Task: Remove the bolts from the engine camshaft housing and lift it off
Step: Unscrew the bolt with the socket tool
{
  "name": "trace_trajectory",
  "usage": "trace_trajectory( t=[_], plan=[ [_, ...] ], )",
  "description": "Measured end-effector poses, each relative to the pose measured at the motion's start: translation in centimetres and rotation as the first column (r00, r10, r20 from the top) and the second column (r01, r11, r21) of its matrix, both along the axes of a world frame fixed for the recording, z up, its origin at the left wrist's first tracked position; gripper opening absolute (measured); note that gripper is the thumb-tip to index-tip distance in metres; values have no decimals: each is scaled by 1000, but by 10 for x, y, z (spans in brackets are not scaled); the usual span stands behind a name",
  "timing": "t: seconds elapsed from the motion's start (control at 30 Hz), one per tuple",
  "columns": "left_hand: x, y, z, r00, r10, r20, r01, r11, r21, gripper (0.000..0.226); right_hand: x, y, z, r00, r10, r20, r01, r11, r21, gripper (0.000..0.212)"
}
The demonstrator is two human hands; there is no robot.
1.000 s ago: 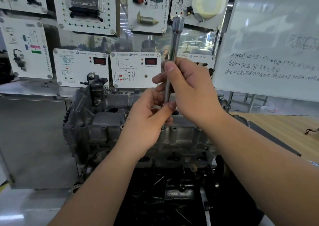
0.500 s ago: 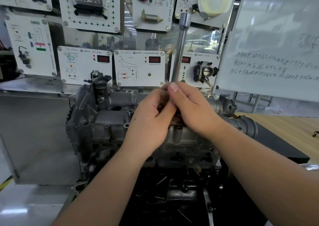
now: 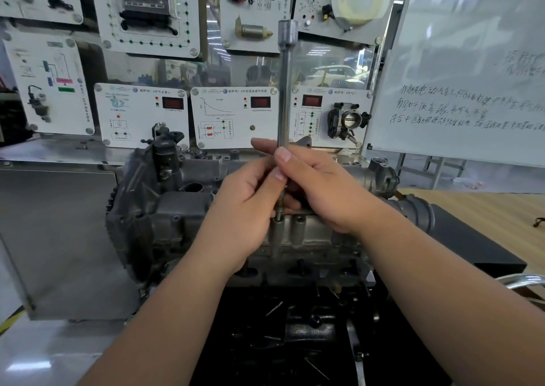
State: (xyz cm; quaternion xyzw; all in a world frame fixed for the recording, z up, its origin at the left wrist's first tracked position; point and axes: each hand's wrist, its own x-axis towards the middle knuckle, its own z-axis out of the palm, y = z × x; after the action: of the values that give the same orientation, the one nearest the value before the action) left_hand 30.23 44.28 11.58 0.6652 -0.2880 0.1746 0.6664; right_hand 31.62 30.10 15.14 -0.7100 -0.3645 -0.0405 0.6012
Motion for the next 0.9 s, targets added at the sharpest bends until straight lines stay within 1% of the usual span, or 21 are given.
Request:
trace_trajectory(
  t=[0.1,0.2,0.27,0.33,0.4,0.5,0.6,0.67,0.77,0.83,0.87,0.9],
  plan=[
    [-1,-5,0,998,37,42,-36,999,-23,19,-4,4,0,991,-97,93,95,995,30,28],
    [-2,-9,1,994,84,69,-85,996,10,17,-9,4,2,971,-179,160,169,983,77,24],
    [-2,-10,2,993,79,88,-85,994,69,20,-10,2,3,972,-177,153,170,984,60,26],
    [-2,-10,2,996,25,87,-34,994,99,23,-9,1,3,978,-159,138,155,987,36,29],
    [-4,-6,4,998,-51,42,48,997,61,27,-7,0,1,986,-120,117,118,993,21,33],
    [-5,-2,7,996,-89,1,89,996,18,28,-3,0,0,995,-60,80,58,998,31,34],
    [-3,-3,7,998,-64,-18,63,997,-36,22,-5,3,2,997,-21,79,18,999,29,27],
    [-3,-6,5,999,-30,-18,29,996,-88,15,-7,4,4,993,-38,108,38,999,9,29],
    [0,-10,1,1000,15,10,-13,987,-159,7,-7,2,2,990,-89,110,88,996,10,31],
    [1,-11,-1,999,15,32,-10,988,-155,2,-6,1,1,984,-132,120,130,991,20,31],
    [1,-9,-1,999,7,44,-2,992,-123,2,-6,1,1,983,-137,122,135,990,30,30],
    [0,-8,0,998,5,62,0,997,-72,6,-6,1,1,985,-133,110,129,991,46,30]
  ],
)
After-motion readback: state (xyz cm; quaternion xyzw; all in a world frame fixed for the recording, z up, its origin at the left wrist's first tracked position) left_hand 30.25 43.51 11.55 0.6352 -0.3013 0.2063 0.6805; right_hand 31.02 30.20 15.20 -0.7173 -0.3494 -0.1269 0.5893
